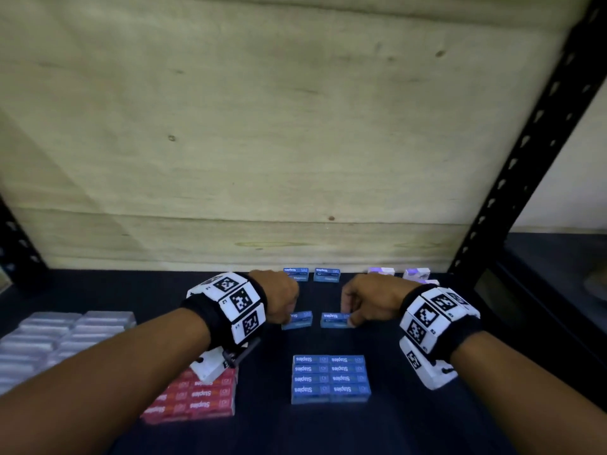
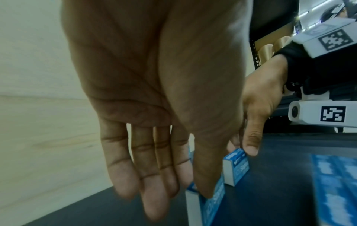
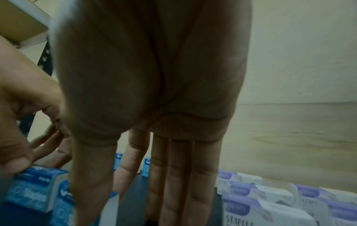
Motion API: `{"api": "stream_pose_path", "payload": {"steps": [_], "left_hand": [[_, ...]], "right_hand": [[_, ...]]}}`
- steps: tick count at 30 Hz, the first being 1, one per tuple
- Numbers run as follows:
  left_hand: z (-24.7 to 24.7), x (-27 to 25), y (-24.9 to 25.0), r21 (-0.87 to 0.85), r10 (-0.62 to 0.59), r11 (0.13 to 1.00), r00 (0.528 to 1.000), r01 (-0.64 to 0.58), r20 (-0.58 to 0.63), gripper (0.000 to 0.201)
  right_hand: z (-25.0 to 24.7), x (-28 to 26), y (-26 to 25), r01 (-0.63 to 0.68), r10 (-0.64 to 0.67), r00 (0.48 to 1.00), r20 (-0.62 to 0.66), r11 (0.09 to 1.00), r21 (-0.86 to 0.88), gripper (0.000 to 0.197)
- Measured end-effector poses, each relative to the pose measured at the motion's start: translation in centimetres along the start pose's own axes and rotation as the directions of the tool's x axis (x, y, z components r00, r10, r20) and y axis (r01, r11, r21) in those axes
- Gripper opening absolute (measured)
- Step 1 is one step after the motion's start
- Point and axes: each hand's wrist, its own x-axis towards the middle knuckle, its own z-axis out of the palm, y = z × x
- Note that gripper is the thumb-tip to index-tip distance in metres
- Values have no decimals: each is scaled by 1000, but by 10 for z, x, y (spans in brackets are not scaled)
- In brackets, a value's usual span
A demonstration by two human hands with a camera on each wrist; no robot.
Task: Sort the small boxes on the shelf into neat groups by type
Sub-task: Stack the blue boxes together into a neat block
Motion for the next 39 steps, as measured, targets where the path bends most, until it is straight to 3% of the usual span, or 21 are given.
{"api": "stream_pose_path", "payload": {"steps": [9,39], "left_hand": [[11,-29,13,-142,67,988,997,-61,40,23],[10,-30,16,-156,190,973,975,-171,117,23]], "right_hand": [[14,-36,1,-15,16,999,45,1000,-17,22],[15,-39,-4,20,-28,991,129,998,59,11]]}}
